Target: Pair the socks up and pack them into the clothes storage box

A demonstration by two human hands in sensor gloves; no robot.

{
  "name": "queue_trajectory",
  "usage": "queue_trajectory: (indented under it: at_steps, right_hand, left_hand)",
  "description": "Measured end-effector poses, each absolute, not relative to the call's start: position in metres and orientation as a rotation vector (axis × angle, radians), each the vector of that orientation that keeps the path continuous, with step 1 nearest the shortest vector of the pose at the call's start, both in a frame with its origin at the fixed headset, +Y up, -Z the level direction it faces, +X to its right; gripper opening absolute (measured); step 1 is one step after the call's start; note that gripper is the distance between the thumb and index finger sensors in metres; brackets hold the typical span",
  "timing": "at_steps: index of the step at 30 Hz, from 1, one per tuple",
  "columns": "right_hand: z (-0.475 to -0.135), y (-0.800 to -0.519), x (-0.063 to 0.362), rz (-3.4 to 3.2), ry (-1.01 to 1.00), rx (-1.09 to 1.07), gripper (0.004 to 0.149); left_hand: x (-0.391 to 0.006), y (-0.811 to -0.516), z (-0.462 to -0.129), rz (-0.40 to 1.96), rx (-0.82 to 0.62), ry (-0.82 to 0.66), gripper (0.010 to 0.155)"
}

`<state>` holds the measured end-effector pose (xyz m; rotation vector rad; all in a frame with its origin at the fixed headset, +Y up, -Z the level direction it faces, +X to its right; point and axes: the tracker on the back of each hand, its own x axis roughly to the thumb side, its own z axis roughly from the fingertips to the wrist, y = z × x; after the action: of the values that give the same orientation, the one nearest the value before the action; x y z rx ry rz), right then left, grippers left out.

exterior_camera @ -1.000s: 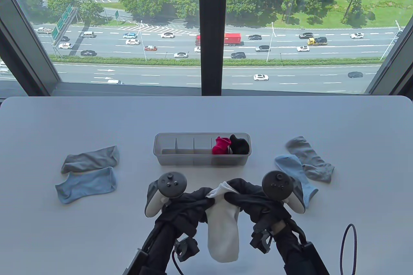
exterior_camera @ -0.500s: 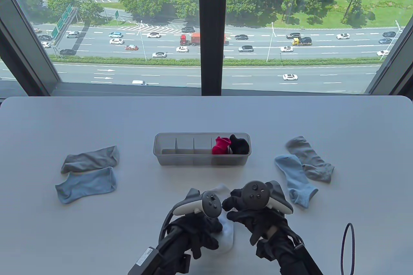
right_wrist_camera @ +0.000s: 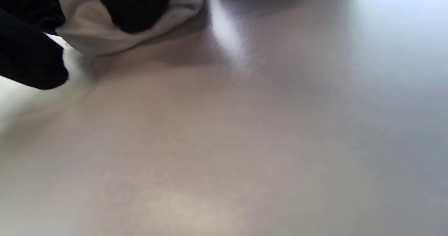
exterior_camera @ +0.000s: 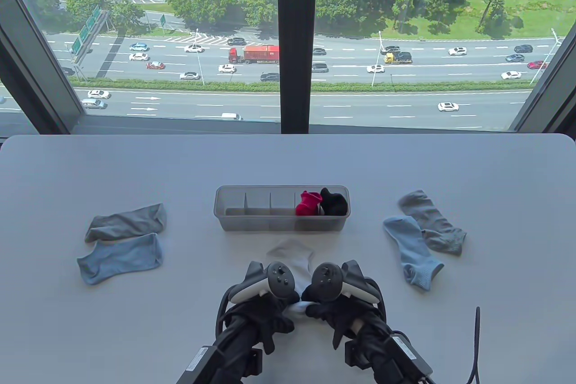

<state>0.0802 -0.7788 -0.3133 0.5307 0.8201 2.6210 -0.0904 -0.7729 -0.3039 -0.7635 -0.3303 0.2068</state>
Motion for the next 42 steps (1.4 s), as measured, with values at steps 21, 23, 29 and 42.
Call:
queue_trajectory:
  at_steps: [21,23,29,42]
  right_hand:
    - [-0.315,-0.786,0.094,2.264,0.807,0.413,0.042]
    - [-0.314,-0.786,0.091,2.307,0.833,0.437,0.039]
    - [-0.313,-0.786,0.088,2.336,0.766,0.378,0.036]
    - [-0.312,-0.788,0.087,2.295,0.813,0.415,0.040]
  left_hand:
    - [-0.110,-0.772,-0.307,0.601,-0.772,-0.274,0.039]
    - [-0.109,-0.772,-0.306,0.611,-0.765,-0.261,0.041]
    - [-0.094,-0.766,-0.301,0.435,-0.680,-0.290,0.047]
    - [-0.092,-0.772,-0.298,0.444,-0.739,-0.306,0.061]
